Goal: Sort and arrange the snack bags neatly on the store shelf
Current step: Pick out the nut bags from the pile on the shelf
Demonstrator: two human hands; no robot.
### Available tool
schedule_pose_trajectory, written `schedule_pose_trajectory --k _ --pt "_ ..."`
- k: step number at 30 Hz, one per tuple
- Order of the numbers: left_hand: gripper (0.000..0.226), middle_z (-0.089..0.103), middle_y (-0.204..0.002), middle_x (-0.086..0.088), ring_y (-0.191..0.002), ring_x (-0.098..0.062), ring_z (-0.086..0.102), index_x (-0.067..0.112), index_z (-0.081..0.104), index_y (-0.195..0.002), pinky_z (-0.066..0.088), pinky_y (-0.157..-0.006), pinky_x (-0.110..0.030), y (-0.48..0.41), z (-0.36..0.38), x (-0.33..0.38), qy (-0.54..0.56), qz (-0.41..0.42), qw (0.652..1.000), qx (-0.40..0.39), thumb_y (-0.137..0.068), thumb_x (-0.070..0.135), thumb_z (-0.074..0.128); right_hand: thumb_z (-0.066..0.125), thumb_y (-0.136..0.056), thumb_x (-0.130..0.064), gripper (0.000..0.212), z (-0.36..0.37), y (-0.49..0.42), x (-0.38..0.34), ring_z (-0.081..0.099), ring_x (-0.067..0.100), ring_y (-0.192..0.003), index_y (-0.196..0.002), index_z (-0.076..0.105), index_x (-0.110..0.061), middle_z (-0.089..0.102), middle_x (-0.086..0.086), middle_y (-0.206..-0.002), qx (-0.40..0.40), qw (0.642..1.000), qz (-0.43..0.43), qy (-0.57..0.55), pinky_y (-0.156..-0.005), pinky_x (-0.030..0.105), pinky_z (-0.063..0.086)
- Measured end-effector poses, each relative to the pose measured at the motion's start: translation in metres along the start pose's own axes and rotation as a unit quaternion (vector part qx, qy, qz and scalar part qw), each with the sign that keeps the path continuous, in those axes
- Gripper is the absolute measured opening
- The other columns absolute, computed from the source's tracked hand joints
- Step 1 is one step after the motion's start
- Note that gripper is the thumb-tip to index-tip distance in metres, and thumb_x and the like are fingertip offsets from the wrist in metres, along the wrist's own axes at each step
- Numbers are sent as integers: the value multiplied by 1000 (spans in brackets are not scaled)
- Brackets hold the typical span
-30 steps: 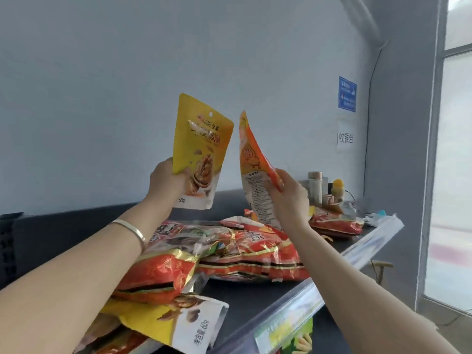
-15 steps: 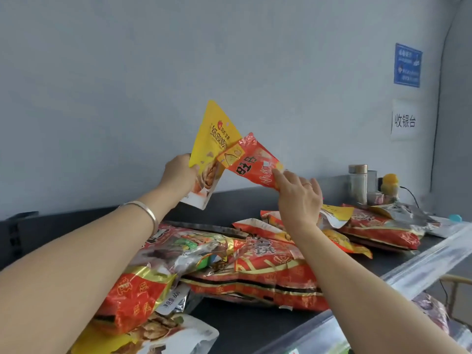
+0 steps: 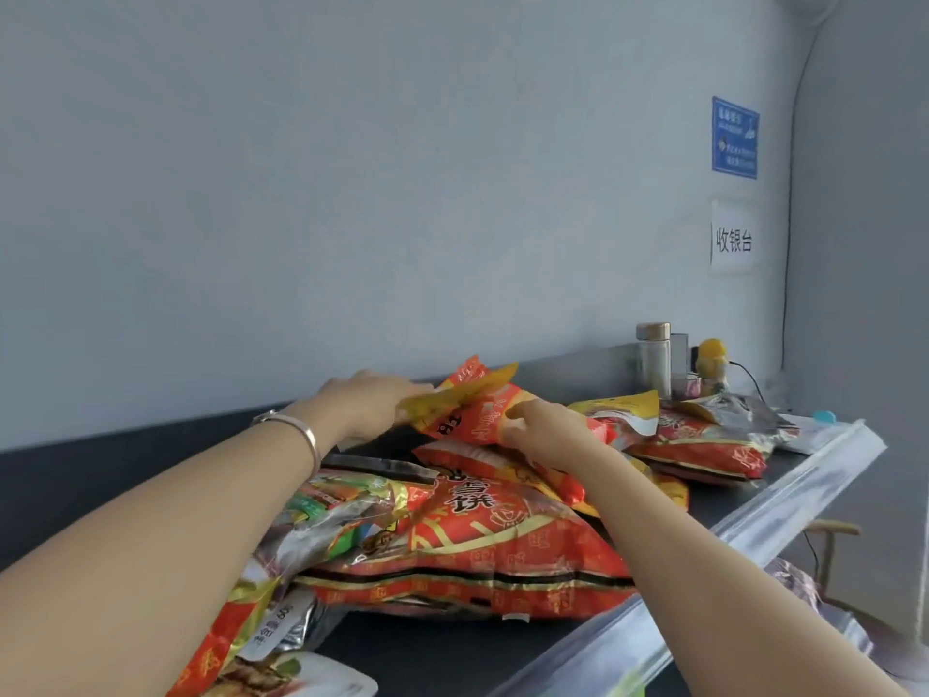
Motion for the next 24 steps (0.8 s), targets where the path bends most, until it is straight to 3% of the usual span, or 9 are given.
schedule_pose_trajectory --k 2,5,7,10,12,16,19,21,24 --pt "51 36 -148 3 -131 -26 40 51 13 -144 32 -108 -44 0 38 -2 38 -1 990 -133 -96 48 32 44 -91 -31 21 1 3 -8 56 25 -89 -81 57 -17 67 9 -102 -1 1000 -22 19 -64 33 39" --pt "67 4 -158 9 -145 -17 8 38 0 -149 9 -118 -42 4 65 -6 195 -43 954 -222 -93 59 32 50 -90 -28 22 5 9 -22 57 24 -85 -86 61 -9 66 9 -96 -17 998 -65 -13 -71 36 48" --pt "63 18 -153 13 -142 -13 16 37 12 -148 12 -117 -39 8 58 0 191 -20 960 -206 -93 60 29 51 -91 -26 27 5 15 -29 61 28 -85 -93 66 -4 67 11 -92 -23 996 -83 -31 -74 38 52" --pt "47 40 -143 6 -133 -16 37 26 39 -140 26 -111 -34 14 27 6 111 20 986 -125 -99 46 30 50 -90 -23 28 -5 23 -36 61 29 -72 -78 66 -4 65 11 -76 20 995 -91 -28 -54 30 40" --pt "50 38 -148 0 -136 -18 35 16 38 -142 25 -111 -31 24 8 0 74 3 994 -83 -99 42 34 48 -89 -23 28 -19 32 -43 55 24 -65 -74 65 -7 62 7 -73 78 994 -79 7 -49 26 34" --pt "45 45 -142 0 -130 -17 42 17 45 -138 31 -105 -29 56 -6 -24 66 -23 995 -67 -98 40 40 46 -93 -30 29 -38 52 -75 59 25 -71 -81 65 -12 64 4 -77 174 979 -97 28 -56 29 43" --pt "44 50 -136 4 -126 -16 46 21 51 -132 36 -106 -34 83 -8 -51 91 -57 993 -51 -96 44 43 47 -95 -32 27 -31 62 -114 62 23 -79 -93 68 -16 67 2 -85 141 976 -164 -38 -59 30 46" --pt "43 50 -137 3 -126 -16 46 18 50 -133 35 -106 -33 103 -9 -66 110 -82 990 -32 -96 40 45 48 -96 -36 28 -14 65 -139 63 21 -88 -110 66 -19 68 0 -101 76 975 -197 -68 -70 34 54" --pt "43 50 -138 3 -125 -15 47 19 50 -134 35 -103 -28 127 -9 -83 119 -109 987 -3 -96 38 47 49 -94 -41 36 9 70 -162 61 22 -102 -122 61 -22 65 1 -118 9 976 -208 -67 -85 41 53"
Point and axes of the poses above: each hand's wrist, its own y-axis away from the middle knuckle, its own z-axis out of the palm, x = y × z, the point moved 9 cm from there along -y, towards the middle knuckle
